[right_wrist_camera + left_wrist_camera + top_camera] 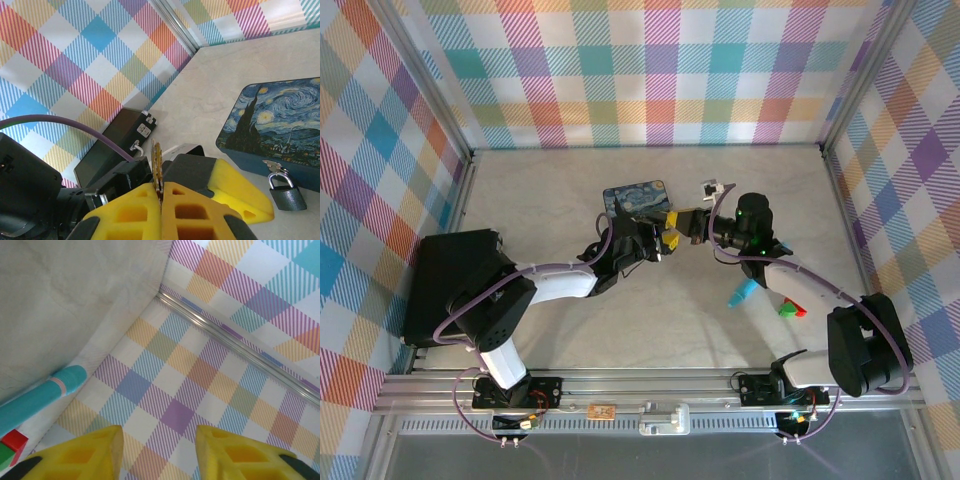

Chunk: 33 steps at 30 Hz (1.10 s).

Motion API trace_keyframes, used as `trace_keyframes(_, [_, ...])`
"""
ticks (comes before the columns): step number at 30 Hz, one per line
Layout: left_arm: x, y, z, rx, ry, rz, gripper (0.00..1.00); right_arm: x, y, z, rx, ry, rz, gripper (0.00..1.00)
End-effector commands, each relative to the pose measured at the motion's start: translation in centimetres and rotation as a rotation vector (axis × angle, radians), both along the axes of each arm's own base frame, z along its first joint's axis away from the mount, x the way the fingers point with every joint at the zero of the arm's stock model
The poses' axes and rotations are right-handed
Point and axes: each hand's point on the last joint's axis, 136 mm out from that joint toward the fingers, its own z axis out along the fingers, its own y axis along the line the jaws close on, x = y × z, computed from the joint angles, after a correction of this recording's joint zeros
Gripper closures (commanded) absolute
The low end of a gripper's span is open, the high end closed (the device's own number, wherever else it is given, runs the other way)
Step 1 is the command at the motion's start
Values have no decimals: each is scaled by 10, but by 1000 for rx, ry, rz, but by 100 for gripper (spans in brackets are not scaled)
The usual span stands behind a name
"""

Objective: Unlock a padlock with a key

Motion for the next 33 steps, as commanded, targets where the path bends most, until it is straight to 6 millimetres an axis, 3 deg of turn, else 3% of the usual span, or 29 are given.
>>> trace_keyframes(1, [2, -2, 23, -141, 28, 31, 60, -7, 5, 4, 10, -39, 39, 100])
trace_keyframes(9, [3, -1, 22, -150, 26, 41, 75, -9, 4, 0, 9, -23, 40, 100])
trace_keyframes(15, [4, 4, 14, -134, 28, 59, 100, -11, 2, 4, 3, -34, 31, 100])
trace_keyframes(19, [6, 10, 6, -95, 24, 77, 100, -15, 0, 5, -3, -37, 33, 100])
trace_keyframes(20, [8, 12, 4, -82, 18, 80, 100, -16, -1, 6, -4, -37, 30, 96])
trace_keyframes(24, [22, 27, 8, 35, -110, 94, 100, -19, -11, 9, -27, -30, -28, 50])
trace_keyframes(26, [29, 36, 12, 135, -197, 87, 100, -21, -19, 11, -46, -37, -70, 38])
trace_keyframes(30, [39, 50, 22, 485, -400, -5, 100, -22, -34, 9, -103, -38, -153, 26])
trace_keyframes(33, [37, 57, 33, 782, -551, -87, 100, -23, -36, 3, -134, -21, -159, 23])
